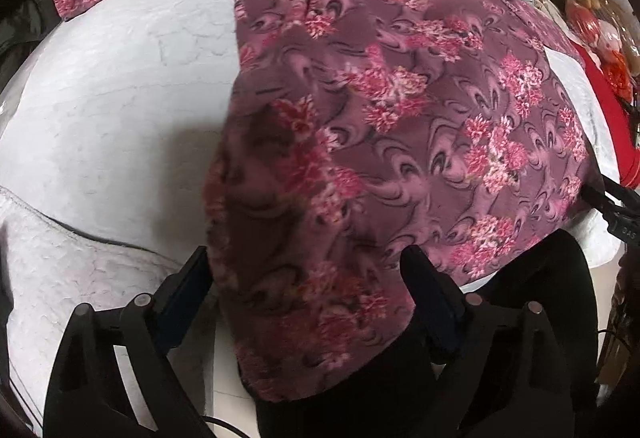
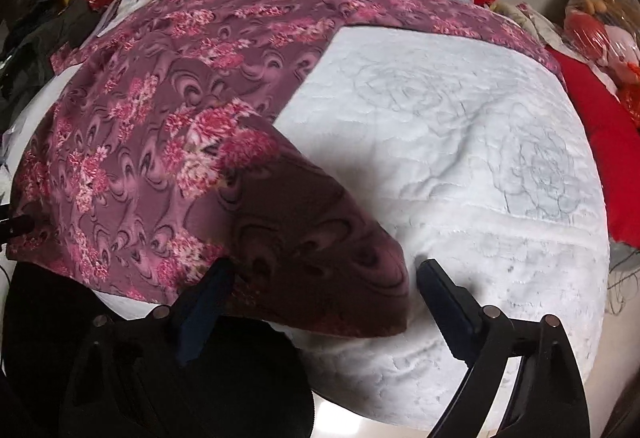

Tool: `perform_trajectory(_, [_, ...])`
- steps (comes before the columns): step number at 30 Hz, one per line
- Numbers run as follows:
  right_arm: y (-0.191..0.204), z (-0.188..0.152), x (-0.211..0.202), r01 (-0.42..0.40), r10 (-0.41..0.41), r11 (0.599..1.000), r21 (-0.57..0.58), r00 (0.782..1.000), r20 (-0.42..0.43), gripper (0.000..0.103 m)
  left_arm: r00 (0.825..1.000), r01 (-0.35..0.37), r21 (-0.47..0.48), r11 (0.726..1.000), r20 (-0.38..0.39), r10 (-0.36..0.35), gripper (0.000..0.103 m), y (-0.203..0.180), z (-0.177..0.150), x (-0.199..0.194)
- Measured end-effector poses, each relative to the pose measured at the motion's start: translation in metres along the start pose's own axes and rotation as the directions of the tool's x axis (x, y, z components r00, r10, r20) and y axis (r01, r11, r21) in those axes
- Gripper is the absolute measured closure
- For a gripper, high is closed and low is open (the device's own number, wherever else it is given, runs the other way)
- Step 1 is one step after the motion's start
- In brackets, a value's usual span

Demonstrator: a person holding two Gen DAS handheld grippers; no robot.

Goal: Fold small clothes

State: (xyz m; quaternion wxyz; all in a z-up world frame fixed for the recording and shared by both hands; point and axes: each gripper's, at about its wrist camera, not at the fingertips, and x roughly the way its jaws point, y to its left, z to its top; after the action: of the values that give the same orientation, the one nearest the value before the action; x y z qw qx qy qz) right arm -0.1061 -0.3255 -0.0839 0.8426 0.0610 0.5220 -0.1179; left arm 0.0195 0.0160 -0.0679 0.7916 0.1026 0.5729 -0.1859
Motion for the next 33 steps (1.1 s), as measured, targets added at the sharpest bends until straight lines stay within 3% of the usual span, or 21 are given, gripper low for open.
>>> perform_trajectory(2, [0.000,0.001,-0.001,-0.016,0.016,1.000,-0.006,1.000,0.003,0.027,1.000,0.002,0.003,1.000,0.007,-0.002,0.036,-0.002,0.003,-0.001])
perform_trajectory(3, [-0.001,0.002,-0.002,-0.015,0.015,1.000,-0.012,1.000,0.005,0.032,1.000,-0.001,0.011,1.000,-0.003,0.001,0.074,0.000,0.005,0.000])
perform_trajectory(4, [0.000,0.004,-0.003,-0.011,0.011,1.000,-0.017,1.000,0.012,0.049,1.000,0.015,0.011,1.000,-0.024,-0.015,0.099,-0.001,0.009,0.004])
perform_trajectory(5, [-0.002,0.003,-0.005,-0.002,0.003,1.000,-0.019,1.000,0.021,0.075,0.998,0.038,-0.004,0.999,-0.042,-0.038,0.099,0.002,0.010,0.005])
perform_trajectory(6, [-0.006,0.003,-0.009,-0.004,0.004,1.000,-0.013,1.000,0.031,0.095,0.998,0.046,-0.028,0.999,-0.041,-0.047,0.099,0.006,0.010,0.003])
perform_trajectory(7, [-0.013,0.003,-0.015,-0.070,0.069,0.998,0.008,0.997,0.040,0.097,0.998,0.056,-0.043,0.998,-0.033,-0.057,0.099,0.010,0.008,-0.002])
perform_trajectory(11, [-0.024,-0.002,-0.065,-0.234,0.226,0.971,0.049,0.964,0.139,0.097,0.988,0.152,-0.114,0.982,0.030,-0.150,0.099,0.031,0.008,-0.050])
perform_trajectory(12, [-0.024,-0.004,-0.086,-0.281,0.269,0.958,0.050,0.947,0.174,0.097,0.985,0.167,-0.121,0.979,0.056,-0.161,0.099,0.037,0.008,-0.066])
perform_trajectory(15, [-0.019,-0.011,-0.125,-0.341,0.325,0.940,0.035,0.918,0.227,0.097,0.985,0.154,-0.115,0.981,0.092,-0.144,0.099,0.049,0.006,-0.095])
perform_trajectory(17, [-0.015,-0.019,-0.132,-0.332,0.320,0.943,0.027,0.924,0.210,0.097,0.990,0.132,-0.119,0.984,0.058,-0.125,0.098,0.058,-0.003,-0.092])
perform_trajectory(19, [-0.010,-0.032,-0.116,-0.303,0.298,0.953,0.016,0.945,0.134,0.097,0.997,0.077,-0.126,0.989,-0.018,-0.080,0.098,0.062,-0.008,-0.071])
perform_trajectory(22, [-0.002,-0.053,-0.072,-0.262,0.263,0.964,0.036,0.965,-0.020,0.096,0.990,-0.035,-0.131,0.991,-0.141,0.016,0.098,0.069,-0.020,-0.041])
perform_trajectory(24, [-0.001,-0.057,-0.051,-0.236,0.241,0.970,0.062,0.966,-0.096,0.095,0.987,-0.089,-0.127,0.988,-0.143,0.070,0.098,0.075,-0.023,-0.042])
perform_trajectory(25, [-0.002,-0.054,-0.048,-0.238,0.245,0.969,0.071,0.964,-0.104,0.090,0.990,-0.101,-0.121,0.987,-0.111,0.088,0.098,0.078,-0.022,-0.051])
perform_trajectory(27, [-0.009,-0.041,-0.058,-0.261,0.264,0.962,0.076,0.964,-0.035,0.090,0.992,-0.122,-0.104,0.987,-0.046,0.118,0.095,0.078,-0.012,-0.070])
perform_trajectory(28, [-0.015,-0.027,-0.066,-0.272,0.271,0.959,0.084,0.962,0.019,0.085,0.992,-0.125,-0.096,0.988,-0.009,0.124,0.089,0.076,-0.004,-0.080])
perform_trajectory(29, [-0.022,-0.011,-0.072,-0.281,0.275,0.955,0.100,0.959,0.069,0.073,0.992,-0.120,-0.094,0.988,0.016,0.122,0.084,0.072,0.004,-0.084])
perform_trajectory(31, [-0.032,0.020,-0.070,-0.273,0.254,0.953,0.129,0.956,0.149,0.058,0.993,-0.095,-0.088,0.992,0.060,0.101,0.065,0.060,0.028,-0.088])
perform_trajectory(33, [-0.036,0.051,-0.054,-0.258,0.228,0.952,0.166,0.957,0.181,0.057,0.992,-0.087,-0.062,0.994,0.086,0.092,0.063,0.045,0.047,-0.086])
